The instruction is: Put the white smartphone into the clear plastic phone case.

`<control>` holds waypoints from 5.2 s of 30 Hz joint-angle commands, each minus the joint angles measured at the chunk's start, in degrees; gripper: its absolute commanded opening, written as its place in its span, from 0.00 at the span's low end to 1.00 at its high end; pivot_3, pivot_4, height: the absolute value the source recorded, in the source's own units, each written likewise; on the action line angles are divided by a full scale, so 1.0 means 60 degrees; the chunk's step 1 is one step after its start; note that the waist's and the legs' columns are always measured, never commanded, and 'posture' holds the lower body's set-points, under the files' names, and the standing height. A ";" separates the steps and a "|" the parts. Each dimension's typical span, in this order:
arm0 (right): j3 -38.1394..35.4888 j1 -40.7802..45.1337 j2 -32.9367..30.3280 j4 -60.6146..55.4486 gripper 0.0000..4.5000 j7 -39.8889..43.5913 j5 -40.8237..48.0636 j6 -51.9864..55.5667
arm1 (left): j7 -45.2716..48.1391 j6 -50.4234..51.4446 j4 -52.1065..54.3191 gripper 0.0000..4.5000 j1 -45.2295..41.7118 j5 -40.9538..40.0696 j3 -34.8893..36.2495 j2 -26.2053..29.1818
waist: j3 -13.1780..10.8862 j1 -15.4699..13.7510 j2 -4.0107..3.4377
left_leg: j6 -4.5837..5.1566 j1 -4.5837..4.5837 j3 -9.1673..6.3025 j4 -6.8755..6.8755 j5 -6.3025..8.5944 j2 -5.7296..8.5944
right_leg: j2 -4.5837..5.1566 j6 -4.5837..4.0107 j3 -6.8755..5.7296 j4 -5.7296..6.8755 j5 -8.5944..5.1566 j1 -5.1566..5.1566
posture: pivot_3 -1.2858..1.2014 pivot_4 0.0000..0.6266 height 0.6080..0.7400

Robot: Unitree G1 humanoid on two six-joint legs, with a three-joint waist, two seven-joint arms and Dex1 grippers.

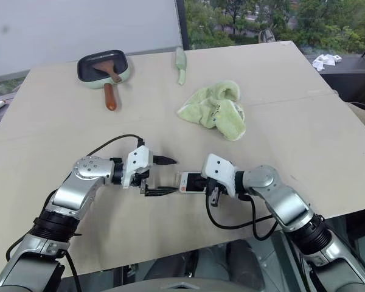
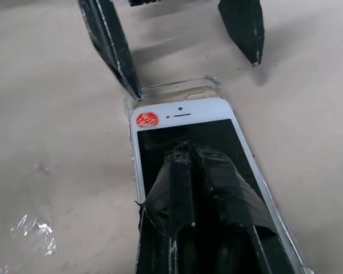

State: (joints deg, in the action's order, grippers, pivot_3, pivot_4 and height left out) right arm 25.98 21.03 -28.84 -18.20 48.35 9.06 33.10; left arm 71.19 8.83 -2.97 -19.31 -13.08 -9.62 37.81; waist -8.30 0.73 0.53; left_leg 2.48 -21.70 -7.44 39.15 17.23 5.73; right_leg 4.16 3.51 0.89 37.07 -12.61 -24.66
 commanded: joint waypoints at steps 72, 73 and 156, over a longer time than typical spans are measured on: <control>0.1230 0.0904 0.0063 0.0662 0.00 -0.0111 -0.0885 0.1729 | 0.0309 0.0244 -0.0204 0.01 -0.0640 -0.0073 -0.0794 -0.0839 | 0.0166 -0.0003 -0.0046 | 0.0000 0.0024 -0.0002 -0.0002 0.0000 0.0001 | 0.0001 -0.0001 0.0005 0.0004 0.0000 0.0016 | 0.52 0.24 1.00; 0.1222 0.0913 0.0069 0.0667 0.00 -0.0112 -0.0883 0.1729 | 0.0314 0.0210 -0.0292 0.01 -0.0667 -0.0028 -0.0835 -0.0859 | 0.0166 -0.0004 -0.0046 | 0.0000 0.0025 -0.0002 -0.0002 0.0000 0.0001 | 0.0001 -0.0001 0.0005 0.0004 0.0000 0.0016 | 0.52 0.24 1.00; -0.1570 -0.0786 -0.2701 -0.1965 0.00 0.0031 0.1078 0.2214 | -0.0334 0.1857 0.0909 0.01 -0.0551 -0.1014 0.0529 -0.0067 | 0.0077 -0.0213 -0.0040 | 0.0002 0.0135 -0.0012 -0.0126 0.0001 -0.0009 | 0.0003 0.0002 0.0005 -0.0081 -0.0007 0.0120 | 0.52 0.24 1.00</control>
State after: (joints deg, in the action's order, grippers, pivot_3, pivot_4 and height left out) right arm 16.99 15.99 -44.98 -29.29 48.42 15.53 46.82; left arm 69.28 19.91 1.48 -23.23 -18.28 -8.25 36.66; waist -7.84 -0.54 0.29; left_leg 2.49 -20.88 -7.50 38.38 17.24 5.68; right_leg 4.18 3.52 0.93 36.58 -12.65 -23.94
